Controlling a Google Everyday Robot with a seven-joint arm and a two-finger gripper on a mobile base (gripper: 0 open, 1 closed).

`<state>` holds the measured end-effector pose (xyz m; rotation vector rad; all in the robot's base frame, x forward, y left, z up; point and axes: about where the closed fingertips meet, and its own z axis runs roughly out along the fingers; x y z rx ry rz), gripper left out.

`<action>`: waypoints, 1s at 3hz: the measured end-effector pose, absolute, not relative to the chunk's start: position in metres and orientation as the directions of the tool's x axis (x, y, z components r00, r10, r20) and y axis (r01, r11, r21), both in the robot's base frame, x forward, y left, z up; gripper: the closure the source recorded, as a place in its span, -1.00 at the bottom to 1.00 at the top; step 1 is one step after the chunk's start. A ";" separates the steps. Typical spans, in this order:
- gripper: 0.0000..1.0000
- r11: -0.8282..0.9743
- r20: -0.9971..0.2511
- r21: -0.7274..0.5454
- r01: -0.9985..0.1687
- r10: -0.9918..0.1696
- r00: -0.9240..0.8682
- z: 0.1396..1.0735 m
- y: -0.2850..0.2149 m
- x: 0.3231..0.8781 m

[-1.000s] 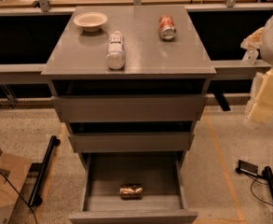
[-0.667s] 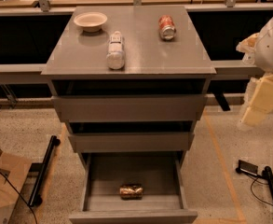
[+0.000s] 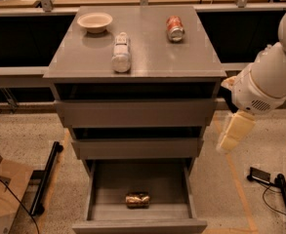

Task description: Pick orange can from bottom drawer and place on counter

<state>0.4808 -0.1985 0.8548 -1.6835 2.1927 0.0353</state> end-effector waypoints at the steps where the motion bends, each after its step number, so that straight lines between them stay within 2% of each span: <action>1: -1.00 0.284 -0.307 -0.205 -0.937 -0.927 -0.214 0.855 -0.198 0.481; 3: -1.00 0.276 -0.389 -0.052 -0.960 -0.891 -0.235 0.749 -0.153 0.497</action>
Offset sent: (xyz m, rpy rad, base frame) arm 0.0131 0.0325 -0.0996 0.0992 0.1481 -0.0087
